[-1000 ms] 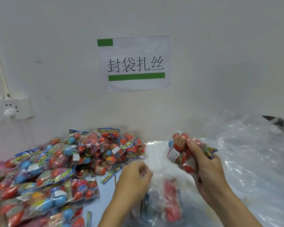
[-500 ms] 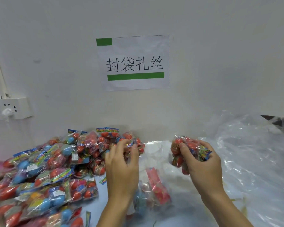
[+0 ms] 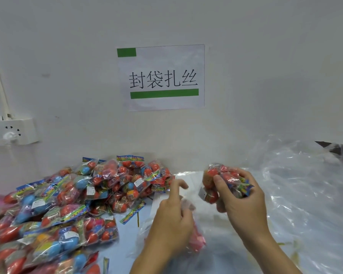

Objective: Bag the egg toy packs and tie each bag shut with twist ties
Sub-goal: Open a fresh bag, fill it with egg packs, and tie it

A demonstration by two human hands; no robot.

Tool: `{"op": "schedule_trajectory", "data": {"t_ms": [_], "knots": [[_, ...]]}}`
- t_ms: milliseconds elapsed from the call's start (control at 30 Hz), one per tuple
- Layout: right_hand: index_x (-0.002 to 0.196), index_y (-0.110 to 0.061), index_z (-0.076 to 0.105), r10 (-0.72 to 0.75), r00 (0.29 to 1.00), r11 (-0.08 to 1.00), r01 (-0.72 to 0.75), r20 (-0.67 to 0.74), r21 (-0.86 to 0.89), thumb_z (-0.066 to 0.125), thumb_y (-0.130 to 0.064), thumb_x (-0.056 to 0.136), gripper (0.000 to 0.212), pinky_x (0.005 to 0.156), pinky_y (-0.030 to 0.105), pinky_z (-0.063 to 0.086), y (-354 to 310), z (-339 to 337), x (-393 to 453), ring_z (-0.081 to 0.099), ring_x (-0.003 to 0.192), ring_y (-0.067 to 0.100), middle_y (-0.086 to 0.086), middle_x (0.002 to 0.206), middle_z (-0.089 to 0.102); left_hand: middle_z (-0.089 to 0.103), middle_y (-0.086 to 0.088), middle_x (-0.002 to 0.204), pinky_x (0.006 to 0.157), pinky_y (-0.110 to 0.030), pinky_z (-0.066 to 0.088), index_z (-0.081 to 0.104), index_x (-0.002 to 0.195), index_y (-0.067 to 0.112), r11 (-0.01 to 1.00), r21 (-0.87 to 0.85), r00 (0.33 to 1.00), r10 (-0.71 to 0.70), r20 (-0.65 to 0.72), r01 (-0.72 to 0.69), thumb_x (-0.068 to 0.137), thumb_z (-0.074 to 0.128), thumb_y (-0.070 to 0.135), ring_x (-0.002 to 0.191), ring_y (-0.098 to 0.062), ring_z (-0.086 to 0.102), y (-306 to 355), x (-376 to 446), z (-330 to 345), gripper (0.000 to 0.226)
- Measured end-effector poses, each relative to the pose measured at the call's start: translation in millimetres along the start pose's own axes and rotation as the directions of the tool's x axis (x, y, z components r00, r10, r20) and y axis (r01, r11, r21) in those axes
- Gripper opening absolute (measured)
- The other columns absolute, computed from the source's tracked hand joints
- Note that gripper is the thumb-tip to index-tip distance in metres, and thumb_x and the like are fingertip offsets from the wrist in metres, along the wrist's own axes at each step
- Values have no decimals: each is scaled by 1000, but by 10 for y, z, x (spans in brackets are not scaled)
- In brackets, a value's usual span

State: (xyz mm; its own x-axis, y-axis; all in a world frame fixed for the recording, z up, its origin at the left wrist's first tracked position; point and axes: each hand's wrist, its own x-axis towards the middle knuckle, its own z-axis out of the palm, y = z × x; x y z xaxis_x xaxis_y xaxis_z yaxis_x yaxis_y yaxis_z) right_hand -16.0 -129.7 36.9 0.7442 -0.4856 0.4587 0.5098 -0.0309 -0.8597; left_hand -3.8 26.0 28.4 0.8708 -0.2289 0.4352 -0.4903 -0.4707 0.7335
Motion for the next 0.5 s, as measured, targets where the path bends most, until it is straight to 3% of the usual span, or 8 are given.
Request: {"op": "schedule_trajectory", "data": {"t_ms": [67, 200, 267, 367, 500], "knots": [[93, -31, 67, 32, 998, 997, -28, 55, -76, 86, -28, 76, 25, 55, 31, 55, 57, -4, -5, 70, 63, 15, -2, 80, 74, 63, 3, 85, 63, -23, 47, 39, 105, 51, 998, -49, 998, 25, -51, -28, 88, 38, 0, 66, -5, 55, 13, 0, -23, 53], [92, -35, 65, 87, 989, 971, -58, 118, -231, 88, -37, 69, 32, 59, 32, 54, 135, -28, 1, 71, 65, 11, -10, 80, 74, 60, 17, 90, 79, -26, 48, 61, 90, 34, 992, 82, 972, 106, -211, -91, 91, 42, 13, 88, 0, 56, 2, 18, -63, 27], [91, -41, 64, 100, 976, 954, -39, 191, -298, 85, -44, 66, 33, 56, 28, 51, 143, -37, -17, 70, 62, 11, -9, 80, 74, 58, 18, 88, 81, -30, 48, 60, 85, 33, 983, 176, 963, 95, -252, -51, 91, 43, 32, 85, 0, 55, 14, 8, -74, 18], [94, -39, 65, 124, 942, 934, -6, 311, -356, 83, -50, 64, 37, 51, 24, 49, 144, -32, -59, 68, 58, 11, -7, 78, 74, 52, 16, 73, 86, -38, 42, 43, 65, 36, 953, 303, 948, 77, -308, 21, 89, 30, 52, 77, -4, 51, 60, -21, -86, 31], [96, -39, 64, 95, 954, 944, 4, 283, -329, 86, -42, 70, 34, 51, 27, 51, 128, -28, -63, 68, 58, 12, -6, 78, 74, 50, 10, 61, 85, -42, 43, 41, 55, 26, 950, 299, 936, 23, -351, 89, 82, 17, 65, 68, -8, 48, 100, -49, -127, 53]]}}
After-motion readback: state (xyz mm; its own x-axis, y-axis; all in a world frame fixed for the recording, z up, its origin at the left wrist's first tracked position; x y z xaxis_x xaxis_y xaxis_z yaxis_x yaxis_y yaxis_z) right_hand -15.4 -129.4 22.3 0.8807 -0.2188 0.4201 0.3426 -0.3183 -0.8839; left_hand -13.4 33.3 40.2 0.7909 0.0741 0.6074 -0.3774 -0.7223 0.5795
